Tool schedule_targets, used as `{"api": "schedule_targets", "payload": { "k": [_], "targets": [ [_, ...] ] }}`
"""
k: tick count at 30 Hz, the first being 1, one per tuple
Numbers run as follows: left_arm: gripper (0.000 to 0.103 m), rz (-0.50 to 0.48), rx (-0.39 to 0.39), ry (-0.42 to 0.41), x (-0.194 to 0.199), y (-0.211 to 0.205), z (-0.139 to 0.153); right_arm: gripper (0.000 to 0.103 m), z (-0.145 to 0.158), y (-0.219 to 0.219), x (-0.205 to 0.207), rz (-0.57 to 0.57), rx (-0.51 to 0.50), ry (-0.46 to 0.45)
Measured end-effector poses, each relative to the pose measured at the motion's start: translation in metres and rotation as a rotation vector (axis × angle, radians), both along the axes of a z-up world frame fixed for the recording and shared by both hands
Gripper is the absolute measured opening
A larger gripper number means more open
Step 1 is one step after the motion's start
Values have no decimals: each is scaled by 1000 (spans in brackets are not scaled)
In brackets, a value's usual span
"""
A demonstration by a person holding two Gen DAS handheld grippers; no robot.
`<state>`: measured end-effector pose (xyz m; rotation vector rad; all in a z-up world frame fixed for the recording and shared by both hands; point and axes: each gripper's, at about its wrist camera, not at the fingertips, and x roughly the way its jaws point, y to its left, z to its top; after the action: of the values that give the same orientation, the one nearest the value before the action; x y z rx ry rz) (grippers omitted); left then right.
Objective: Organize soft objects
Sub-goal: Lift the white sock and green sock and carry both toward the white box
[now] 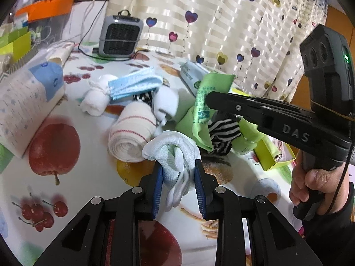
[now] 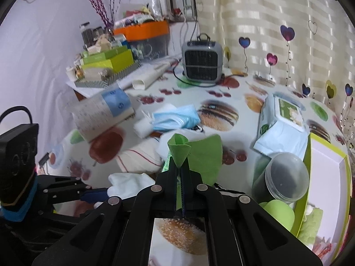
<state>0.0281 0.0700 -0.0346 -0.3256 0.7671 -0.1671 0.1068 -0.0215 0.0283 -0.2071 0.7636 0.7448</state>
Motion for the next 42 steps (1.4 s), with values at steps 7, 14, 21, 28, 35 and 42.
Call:
{"api": "schedule_targets", "payload": {
  "k": [7,14,21,28,35,42],
  "targets": [
    [25,17,11,-47,-8,4,20,3,21,-13,-16,-3,67,-38],
    [25,19,17,-82,-16,0,34,3,37,-31,-29,-22,110,-67],
    [25,9,23,-112,-20,-6,48,3,52,-49,-42,-47,136,-105],
    [25,-10,29,-128,-21,-16,58,3,61,-65,-48,-74,152,-130],
    [26,-32,33,-133,-17,-25,63,3,63,-76,-50,-95,158,-137],
    [25,-51,41,-139,-11,-35,68,3,63,-85,-50,-116,162,-143]
  ]
}}
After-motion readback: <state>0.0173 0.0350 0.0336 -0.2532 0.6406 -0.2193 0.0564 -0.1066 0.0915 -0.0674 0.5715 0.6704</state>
